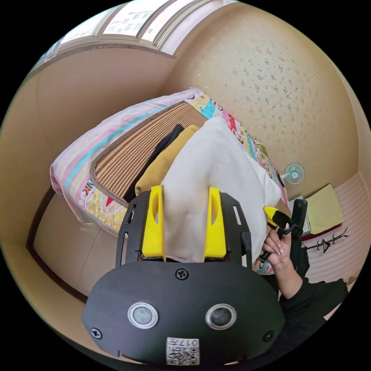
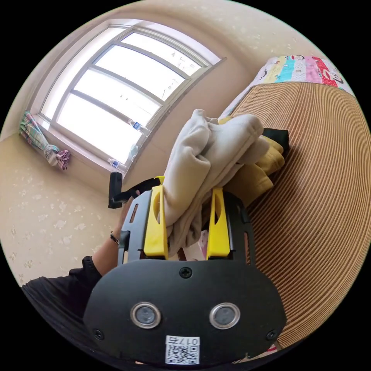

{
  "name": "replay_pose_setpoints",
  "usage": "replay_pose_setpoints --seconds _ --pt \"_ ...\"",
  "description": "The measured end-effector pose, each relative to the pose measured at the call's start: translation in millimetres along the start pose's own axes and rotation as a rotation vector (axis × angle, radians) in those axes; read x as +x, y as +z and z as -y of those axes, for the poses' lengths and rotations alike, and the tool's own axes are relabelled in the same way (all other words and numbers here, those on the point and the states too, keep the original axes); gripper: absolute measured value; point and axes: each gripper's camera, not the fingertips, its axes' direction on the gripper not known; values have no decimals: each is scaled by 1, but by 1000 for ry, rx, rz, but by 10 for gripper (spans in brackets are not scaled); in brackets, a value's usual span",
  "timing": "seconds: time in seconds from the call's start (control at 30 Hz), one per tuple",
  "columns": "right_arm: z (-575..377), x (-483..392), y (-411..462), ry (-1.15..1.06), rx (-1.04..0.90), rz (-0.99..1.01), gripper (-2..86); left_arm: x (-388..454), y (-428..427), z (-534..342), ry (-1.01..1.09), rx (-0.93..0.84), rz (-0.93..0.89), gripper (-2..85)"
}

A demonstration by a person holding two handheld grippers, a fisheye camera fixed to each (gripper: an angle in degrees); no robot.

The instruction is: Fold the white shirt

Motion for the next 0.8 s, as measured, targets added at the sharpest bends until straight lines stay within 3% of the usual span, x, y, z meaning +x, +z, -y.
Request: replay_pose_setpoints --seconds 0.23,0.57,0.8 --pt "-6 18 2 25 15 72 202 -5 7 4 -8 -16 -2 165" --pt "48 -7 6 28 -43 96 122 -17 19 11 -32 -50 -29 118" --pt "79 -75 -56 -166 107 180 116 19 -50 24 40 160 -87 113"
